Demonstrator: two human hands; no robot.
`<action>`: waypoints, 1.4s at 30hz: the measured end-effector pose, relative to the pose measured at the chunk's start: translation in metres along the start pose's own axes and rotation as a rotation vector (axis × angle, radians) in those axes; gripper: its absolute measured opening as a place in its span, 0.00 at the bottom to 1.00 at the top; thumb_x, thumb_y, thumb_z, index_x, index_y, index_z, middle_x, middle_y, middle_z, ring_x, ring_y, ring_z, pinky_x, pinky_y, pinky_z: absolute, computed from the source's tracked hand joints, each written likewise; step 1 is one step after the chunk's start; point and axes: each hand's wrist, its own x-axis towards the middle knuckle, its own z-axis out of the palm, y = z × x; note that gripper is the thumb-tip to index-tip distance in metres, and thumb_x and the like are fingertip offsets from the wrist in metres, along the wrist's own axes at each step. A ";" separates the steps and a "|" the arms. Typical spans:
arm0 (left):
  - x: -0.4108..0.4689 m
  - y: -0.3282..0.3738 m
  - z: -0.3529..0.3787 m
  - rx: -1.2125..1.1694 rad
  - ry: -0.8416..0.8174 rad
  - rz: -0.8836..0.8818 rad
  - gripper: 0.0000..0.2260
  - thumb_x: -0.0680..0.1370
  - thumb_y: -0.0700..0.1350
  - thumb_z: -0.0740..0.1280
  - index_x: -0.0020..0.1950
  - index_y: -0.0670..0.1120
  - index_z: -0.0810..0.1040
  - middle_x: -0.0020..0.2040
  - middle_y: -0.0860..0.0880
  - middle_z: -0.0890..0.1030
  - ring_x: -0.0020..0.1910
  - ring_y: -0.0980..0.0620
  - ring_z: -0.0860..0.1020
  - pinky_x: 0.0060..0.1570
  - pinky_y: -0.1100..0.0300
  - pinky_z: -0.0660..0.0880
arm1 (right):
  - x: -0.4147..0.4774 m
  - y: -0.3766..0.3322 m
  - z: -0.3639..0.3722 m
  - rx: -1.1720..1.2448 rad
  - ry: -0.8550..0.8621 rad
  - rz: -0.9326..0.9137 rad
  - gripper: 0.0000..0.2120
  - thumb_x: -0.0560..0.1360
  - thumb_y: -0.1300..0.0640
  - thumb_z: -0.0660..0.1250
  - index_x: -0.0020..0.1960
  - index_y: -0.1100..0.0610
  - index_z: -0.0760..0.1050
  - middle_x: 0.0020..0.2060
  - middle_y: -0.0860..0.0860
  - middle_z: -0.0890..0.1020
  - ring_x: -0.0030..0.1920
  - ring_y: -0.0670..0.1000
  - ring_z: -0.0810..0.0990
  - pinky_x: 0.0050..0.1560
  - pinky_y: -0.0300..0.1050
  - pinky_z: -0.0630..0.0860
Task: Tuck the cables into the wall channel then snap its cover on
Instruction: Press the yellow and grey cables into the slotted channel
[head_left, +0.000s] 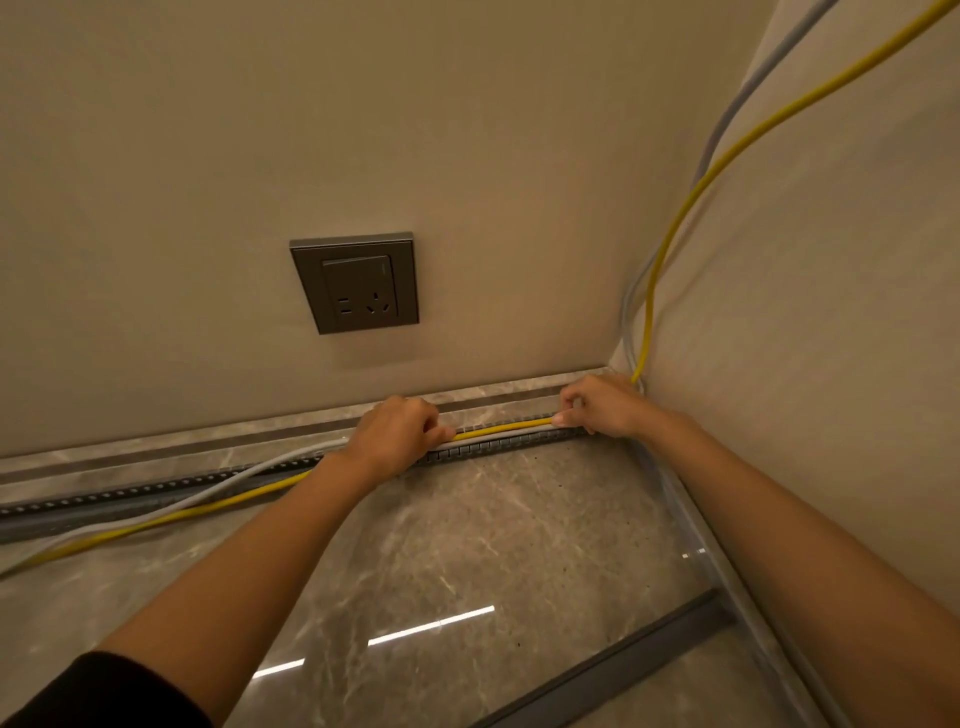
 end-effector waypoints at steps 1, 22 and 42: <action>0.000 0.001 -0.001 0.029 -0.007 -0.002 0.16 0.77 0.53 0.64 0.44 0.40 0.80 0.41 0.42 0.79 0.41 0.44 0.76 0.37 0.57 0.66 | 0.001 -0.002 -0.001 -0.034 0.008 0.030 0.14 0.73 0.45 0.67 0.34 0.52 0.72 0.41 0.54 0.83 0.49 0.53 0.78 0.46 0.41 0.64; 0.011 0.064 0.020 0.248 -0.082 0.195 0.20 0.80 0.50 0.60 0.67 0.41 0.66 0.66 0.40 0.69 0.63 0.40 0.71 0.60 0.48 0.70 | 0.013 -0.013 0.000 -0.275 -0.027 0.274 0.37 0.69 0.31 0.63 0.65 0.58 0.70 0.66 0.55 0.75 0.67 0.55 0.71 0.65 0.48 0.68; 0.009 0.030 0.024 0.215 -0.048 0.174 0.15 0.78 0.47 0.62 0.62 0.41 0.72 0.62 0.42 0.72 0.62 0.43 0.71 0.58 0.52 0.69 | -0.007 0.022 -0.006 -0.293 -0.037 -0.051 0.04 0.80 0.52 0.56 0.49 0.52 0.67 0.54 0.59 0.80 0.64 0.56 0.71 0.75 0.49 0.48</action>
